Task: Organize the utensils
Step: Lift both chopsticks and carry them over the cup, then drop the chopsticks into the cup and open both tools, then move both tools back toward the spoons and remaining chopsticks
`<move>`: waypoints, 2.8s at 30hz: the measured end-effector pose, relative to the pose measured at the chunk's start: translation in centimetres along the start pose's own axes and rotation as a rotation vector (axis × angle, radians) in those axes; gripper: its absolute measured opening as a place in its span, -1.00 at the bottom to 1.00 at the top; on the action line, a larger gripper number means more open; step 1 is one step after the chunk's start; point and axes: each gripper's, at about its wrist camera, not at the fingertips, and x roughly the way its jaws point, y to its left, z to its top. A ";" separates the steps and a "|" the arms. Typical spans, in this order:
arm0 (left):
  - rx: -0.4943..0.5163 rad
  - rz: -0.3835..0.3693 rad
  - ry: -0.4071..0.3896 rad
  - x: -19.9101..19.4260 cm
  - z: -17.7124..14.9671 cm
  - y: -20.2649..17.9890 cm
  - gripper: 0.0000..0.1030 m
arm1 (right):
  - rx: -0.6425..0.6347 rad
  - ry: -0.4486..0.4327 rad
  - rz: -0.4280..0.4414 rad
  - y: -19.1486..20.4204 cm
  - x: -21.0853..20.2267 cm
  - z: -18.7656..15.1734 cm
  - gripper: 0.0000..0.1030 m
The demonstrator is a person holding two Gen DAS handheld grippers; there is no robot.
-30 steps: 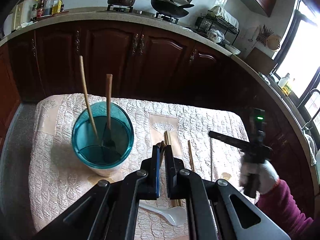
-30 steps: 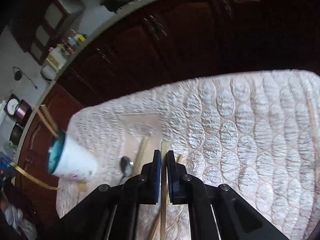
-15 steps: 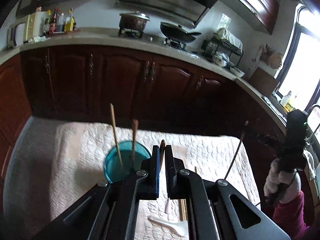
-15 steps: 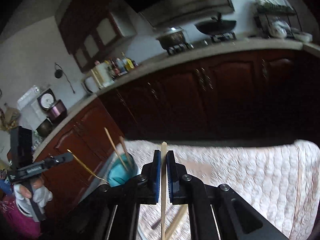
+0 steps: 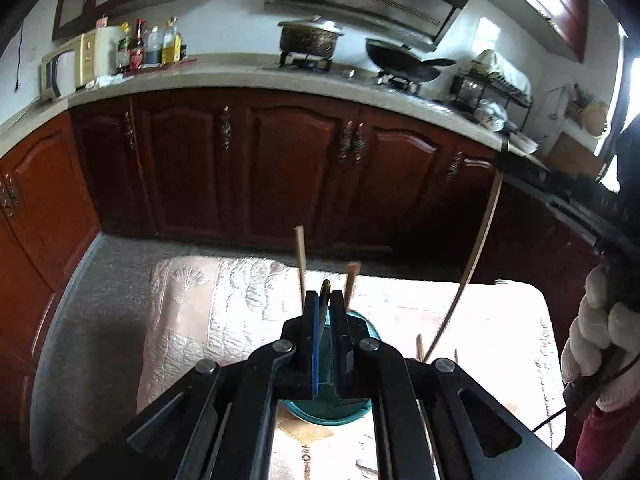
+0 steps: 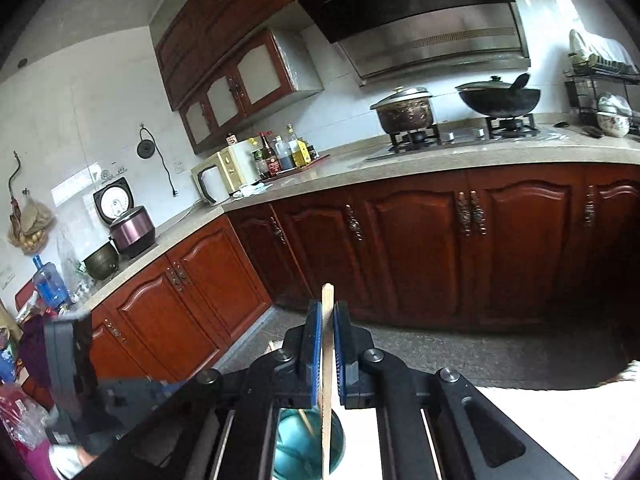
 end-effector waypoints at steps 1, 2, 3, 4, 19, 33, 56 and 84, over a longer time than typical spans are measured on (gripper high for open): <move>-0.005 0.001 0.007 0.4 -0.1 0.2 -0.91 | -0.012 -0.001 -0.010 0.5 0.9 0.0 -0.86; -0.012 0.000 0.020 1.0 -0.3 0.5 -0.91 | -0.024 -0.001 -0.019 0.8 1.7 -0.1 -0.86; -0.019 0.004 0.029 1.5 -0.4 0.8 -0.91 | -0.030 0.001 -0.022 1.1 2.4 -0.2 -0.86; -0.026 0.006 0.040 2.1 -0.6 1.0 -0.91 | -0.036 0.006 -0.027 1.3 3.2 -0.4 -0.86; -0.052 0.009 0.125 7.0 -3.5 1.5 -0.91 | -0.007 0.195 -0.024 -0.8 11.2 -7.5 -0.86; -0.083 0.030 0.160 8.2 -4.4 1.8 -0.90 | 0.056 0.283 0.001 -2.4 12.5 -9.8 -0.63; -0.064 0.033 0.096 3.6 -4.7 0.5 0.04 | 0.049 0.303 -0.042 -3.1 6.0 -12.4 -0.35; -0.205 -0.160 0.395 5.7 -18.6 -2.2 0.18 | 0.216 0.527 -0.187 -13.2 -2.9 -26.7 -0.18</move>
